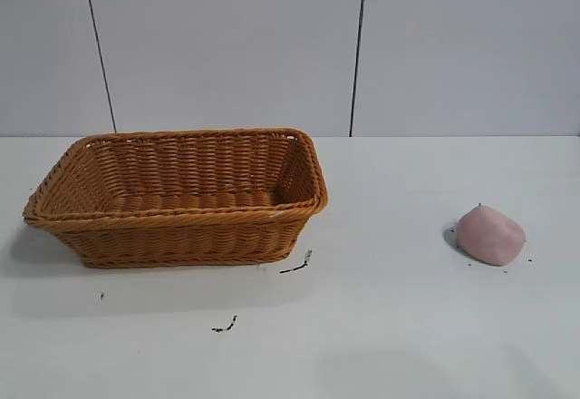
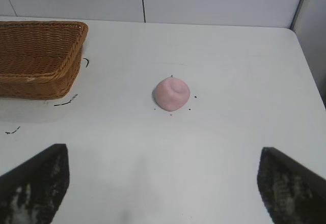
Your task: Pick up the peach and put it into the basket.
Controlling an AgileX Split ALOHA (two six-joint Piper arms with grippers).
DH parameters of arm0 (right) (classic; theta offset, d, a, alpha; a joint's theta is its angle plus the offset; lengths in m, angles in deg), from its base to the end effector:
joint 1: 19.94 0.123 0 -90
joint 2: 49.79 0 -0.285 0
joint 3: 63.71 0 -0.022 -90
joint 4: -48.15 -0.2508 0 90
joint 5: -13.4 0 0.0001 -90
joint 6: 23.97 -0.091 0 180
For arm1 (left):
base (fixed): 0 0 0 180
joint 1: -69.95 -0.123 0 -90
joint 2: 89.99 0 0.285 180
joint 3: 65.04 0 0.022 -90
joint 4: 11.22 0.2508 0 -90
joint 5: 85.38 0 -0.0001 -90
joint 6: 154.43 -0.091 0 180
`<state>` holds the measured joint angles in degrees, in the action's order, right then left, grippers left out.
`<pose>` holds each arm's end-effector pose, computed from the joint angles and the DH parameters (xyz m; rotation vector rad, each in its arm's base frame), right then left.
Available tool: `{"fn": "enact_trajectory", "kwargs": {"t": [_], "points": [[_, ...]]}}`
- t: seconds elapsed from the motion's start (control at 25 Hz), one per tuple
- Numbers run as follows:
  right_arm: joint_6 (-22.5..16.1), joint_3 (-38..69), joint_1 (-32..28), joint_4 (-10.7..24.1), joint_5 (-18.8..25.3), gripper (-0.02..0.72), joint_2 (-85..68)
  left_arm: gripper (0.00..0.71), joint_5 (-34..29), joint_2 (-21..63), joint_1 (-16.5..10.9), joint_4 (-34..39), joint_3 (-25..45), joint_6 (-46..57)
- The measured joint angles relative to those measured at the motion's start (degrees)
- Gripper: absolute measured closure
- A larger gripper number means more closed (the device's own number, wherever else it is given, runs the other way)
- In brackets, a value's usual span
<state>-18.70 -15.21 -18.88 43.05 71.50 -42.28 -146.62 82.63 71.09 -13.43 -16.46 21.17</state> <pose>-0.0042 0.0068 0.2817 -0.1117 1.9859 0.0581 -0.0063 -0.0030 0.2766 0.1010 2.0424 -0.0106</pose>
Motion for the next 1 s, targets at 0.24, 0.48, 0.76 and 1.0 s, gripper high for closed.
{"fn": "enact_trajectory", "kwargs": {"t": [0.24, 0.48, 0.76, 1.0], "points": [[0.0, 0.0, 0.0, 0.0, 0.0, 0.014, 0.0, 0.018, 0.0, 0.0, 0.0, 0.0, 0.0, 0.0], [-0.7, -0.1, 0.0, 0.0, 0.0, 0.014, 1.0, 0.018, 0.0, 0.0, 0.0, 0.0, 0.0, 0.0], [-2.9, -6.0, 0.0, 0.3, -0.2, 0.014, 23.8, 0.018, 0.0, 0.0, 0.0, 0.0, 0.0, 0.0], [-1.9, -15.5, 0.0, 0.9, -3.2, 0.014, 50.7, 0.018, 0.0, 0.0, 0.0, 0.0, 0.0, 0.0]]}}
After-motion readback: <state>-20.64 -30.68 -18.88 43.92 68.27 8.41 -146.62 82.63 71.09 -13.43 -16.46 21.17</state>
